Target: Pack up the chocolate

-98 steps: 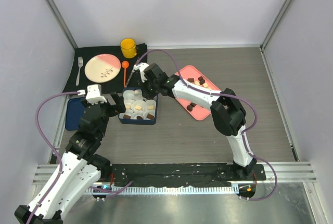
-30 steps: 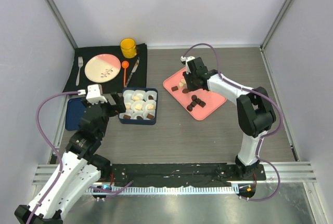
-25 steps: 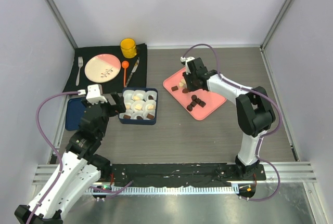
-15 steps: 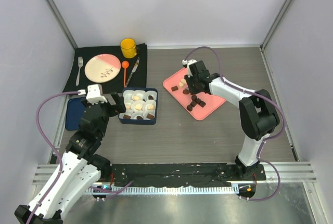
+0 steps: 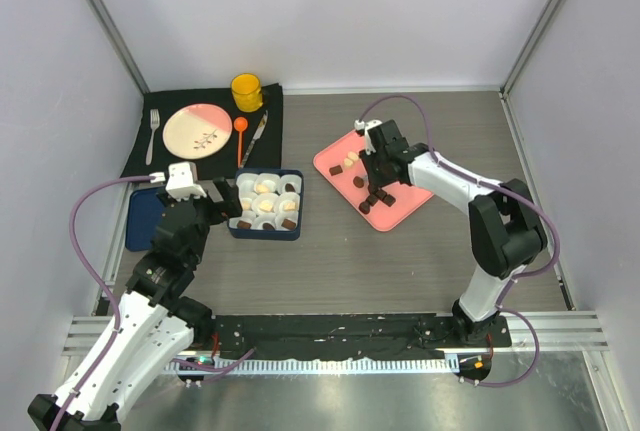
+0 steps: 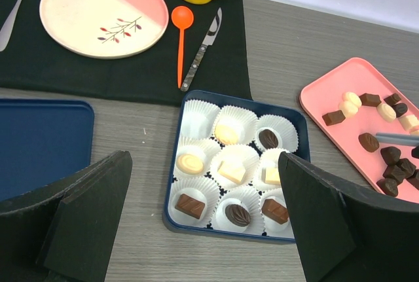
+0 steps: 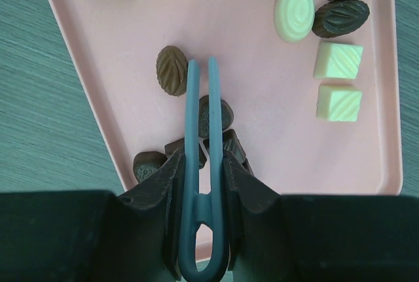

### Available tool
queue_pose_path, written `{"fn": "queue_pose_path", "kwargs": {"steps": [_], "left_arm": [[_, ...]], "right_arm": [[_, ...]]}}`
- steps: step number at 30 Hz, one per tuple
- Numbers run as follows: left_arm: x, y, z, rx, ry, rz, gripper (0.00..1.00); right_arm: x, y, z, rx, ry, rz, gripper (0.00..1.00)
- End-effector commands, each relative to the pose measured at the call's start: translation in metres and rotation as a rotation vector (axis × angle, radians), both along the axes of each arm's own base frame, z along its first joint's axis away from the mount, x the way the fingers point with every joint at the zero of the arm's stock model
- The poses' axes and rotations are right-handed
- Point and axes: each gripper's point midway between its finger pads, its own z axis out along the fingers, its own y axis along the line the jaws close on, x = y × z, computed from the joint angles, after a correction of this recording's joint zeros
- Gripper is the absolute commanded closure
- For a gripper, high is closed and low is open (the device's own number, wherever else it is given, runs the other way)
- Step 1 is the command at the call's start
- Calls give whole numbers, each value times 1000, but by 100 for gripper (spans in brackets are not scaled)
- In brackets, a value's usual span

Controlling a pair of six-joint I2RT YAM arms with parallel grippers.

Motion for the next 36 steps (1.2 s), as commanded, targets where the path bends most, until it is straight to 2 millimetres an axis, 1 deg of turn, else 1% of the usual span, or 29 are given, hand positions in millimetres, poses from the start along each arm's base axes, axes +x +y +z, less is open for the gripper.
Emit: {"fn": "queue_pose_path", "kwargs": {"steps": [1, 3, 4, 7, 11, 13, 14, 16, 25, 36], "left_arm": [[3, -1, 28, -33, -73, -4, 0], [3, -2, 28, -32, -73, -8, 0], [3, -2, 27, -31, -72, -6, 0], [3, -2, 27, -33, -72, -6, 0], [3, -2, 27, -31, -72, -6, 0], [3, -3, 27, -32, -70, -9, 0], [3, -2, 27, -33, -72, -9, 0], [3, -2, 27, -34, -70, -9, 0], [3, -2, 28, -35, -74, -9, 0], [2, -1, 28, -32, -75, -5, 0]], "right_arm": [[5, -4, 36, 20, -85, -21, 73], [7, -4, 43, 35, -97, -48, 73], [8, -3, 50, 46, -110, -47, 73], [7, 0, 63, 77, -132, -54, 72], [4, 7, 67, 116, -129, -46, 68], [1, 11, 65, 123, -117, -39, 66], [0, 13, 62, 128, -107, -36, 63], [-1, 16, 60, 134, -101, -30, 61], [-2, 27, 45, 122, -71, -2, 61], [-1, 35, 23, 91, -39, 17, 61]]}}
